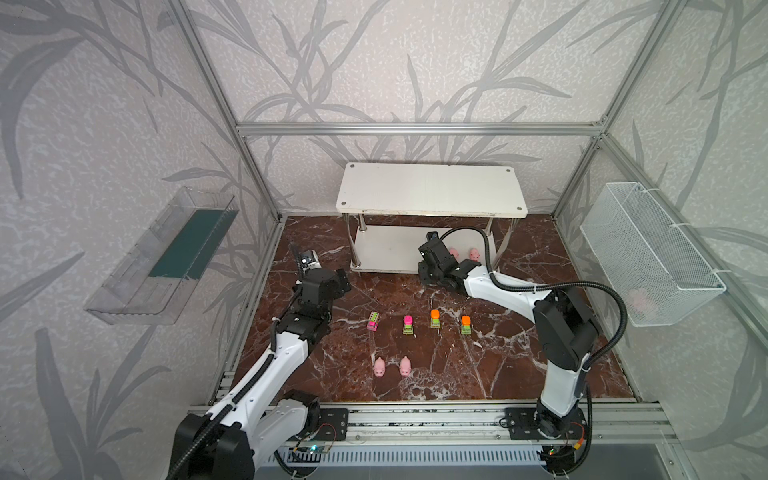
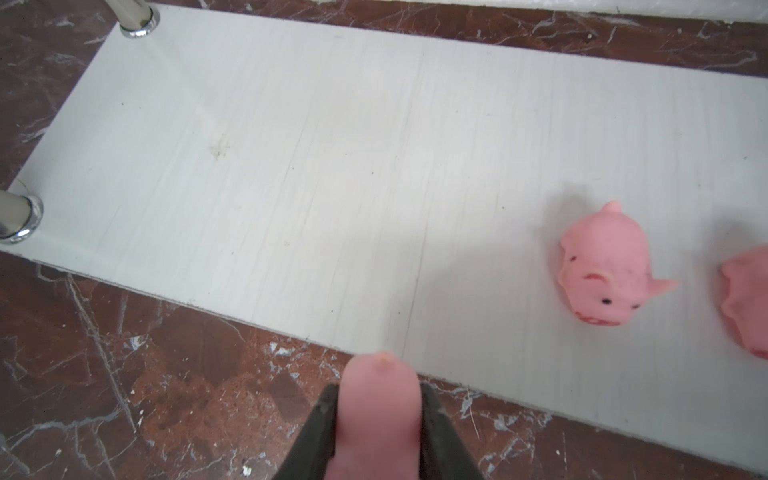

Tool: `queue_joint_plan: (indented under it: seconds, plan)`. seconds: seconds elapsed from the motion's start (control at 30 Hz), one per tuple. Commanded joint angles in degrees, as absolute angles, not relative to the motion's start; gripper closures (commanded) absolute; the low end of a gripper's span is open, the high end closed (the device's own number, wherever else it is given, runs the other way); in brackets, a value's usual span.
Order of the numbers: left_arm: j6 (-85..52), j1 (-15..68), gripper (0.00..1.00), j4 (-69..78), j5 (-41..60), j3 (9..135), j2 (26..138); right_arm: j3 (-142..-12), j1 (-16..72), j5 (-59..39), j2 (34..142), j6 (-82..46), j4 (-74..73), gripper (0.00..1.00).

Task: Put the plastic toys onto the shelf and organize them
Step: 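Carry the pig with the right gripper over the lower shelf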

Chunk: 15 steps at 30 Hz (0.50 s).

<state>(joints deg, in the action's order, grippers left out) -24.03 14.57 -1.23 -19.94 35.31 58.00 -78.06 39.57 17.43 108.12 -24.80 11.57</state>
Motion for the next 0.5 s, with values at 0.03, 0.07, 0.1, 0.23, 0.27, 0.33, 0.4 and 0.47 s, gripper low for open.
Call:
queue_joint_plan:
  seconds: [0.03, 0.07, 0.1, 0.23, 0.27, 0.33, 0.4, 0.47]
  plan:
    - [-24.43, 14.68, 0.03, -0.62, -21.18, 35.33, 58.49, -80.63, 37.57, 16.99, 110.36, -25.18, 8.89, 0.69]
    - [-24.43, 14.68, 0.03, -0.65, -21.11, 35.33, 58.55, -80.92, 37.09, 16.66, 110.79, -25.59, 8.9, 0.69]
    - [-24.39, 14.68, 0.03, -0.62, -21.18, 35.33, 58.62, -81.08, 36.81, 16.37, 111.11, -25.94, 8.73, 0.69]
    - [-24.38, 14.68, 0.03, -0.57, -21.23, 35.33, 58.75, -82.21, 35.69, 15.24, 112.52, -26.51, 8.17, 0.69]
    - [-24.34, 14.68, 0.03, -0.63, -21.34, 35.29, 58.88, -82.56, 35.59, 15.37, 112.83, -26.3, 8.09, 0.69]
    - [-24.35, 14.68, 0.03, -0.49, -21.4, 35.16, 59.06, -83.7, 35.15, 15.17, 113.66, -26.24, 8.76, 0.69]
    - [-24.3, 14.68, 0.03, -0.49, -21.38, 35.2, 59.24, -84.68, 34.73, 14.93, 114.31, -26.21, 9.11, 0.69]
    - [-24.36, 14.68, 0.03, -0.28, -21.27, 35.28, 59.37, -85.7, 34.31, 14.6, 114.87, -26.11, 9.54, 0.69]
